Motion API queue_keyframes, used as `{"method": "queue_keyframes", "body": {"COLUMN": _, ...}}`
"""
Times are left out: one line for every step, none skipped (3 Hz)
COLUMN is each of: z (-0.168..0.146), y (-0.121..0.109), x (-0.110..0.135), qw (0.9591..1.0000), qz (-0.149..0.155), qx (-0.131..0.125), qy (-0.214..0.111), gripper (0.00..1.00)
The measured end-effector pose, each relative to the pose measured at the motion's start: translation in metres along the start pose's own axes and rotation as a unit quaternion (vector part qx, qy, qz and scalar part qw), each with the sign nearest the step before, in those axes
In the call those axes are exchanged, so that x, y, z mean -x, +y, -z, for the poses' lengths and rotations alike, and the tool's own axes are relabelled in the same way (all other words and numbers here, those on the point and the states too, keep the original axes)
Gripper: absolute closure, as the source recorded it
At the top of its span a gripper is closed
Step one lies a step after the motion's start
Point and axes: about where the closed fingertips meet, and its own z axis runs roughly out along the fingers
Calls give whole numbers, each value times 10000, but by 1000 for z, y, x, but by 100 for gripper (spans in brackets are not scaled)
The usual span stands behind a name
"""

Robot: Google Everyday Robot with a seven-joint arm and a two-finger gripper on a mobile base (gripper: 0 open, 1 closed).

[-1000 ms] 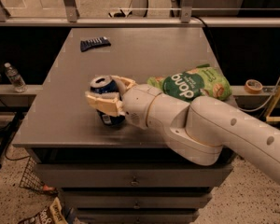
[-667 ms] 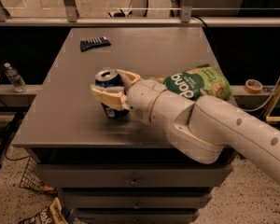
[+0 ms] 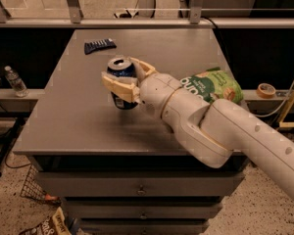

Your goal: Place pepsi can upright

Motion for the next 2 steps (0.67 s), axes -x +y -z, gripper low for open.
{"method": "queue_keyframes", "body": {"z": 1, "y": -3, "x": -3, "qw": 9994, "qz": 211, "qx": -214, "qy": 149, "gripper": 100}}
{"method": "queue_keyframes", "body": {"z": 6, "y": -1, "x": -7, "qw": 9980, "qz": 379, "qx": -380, "qy": 341, "gripper": 100}}
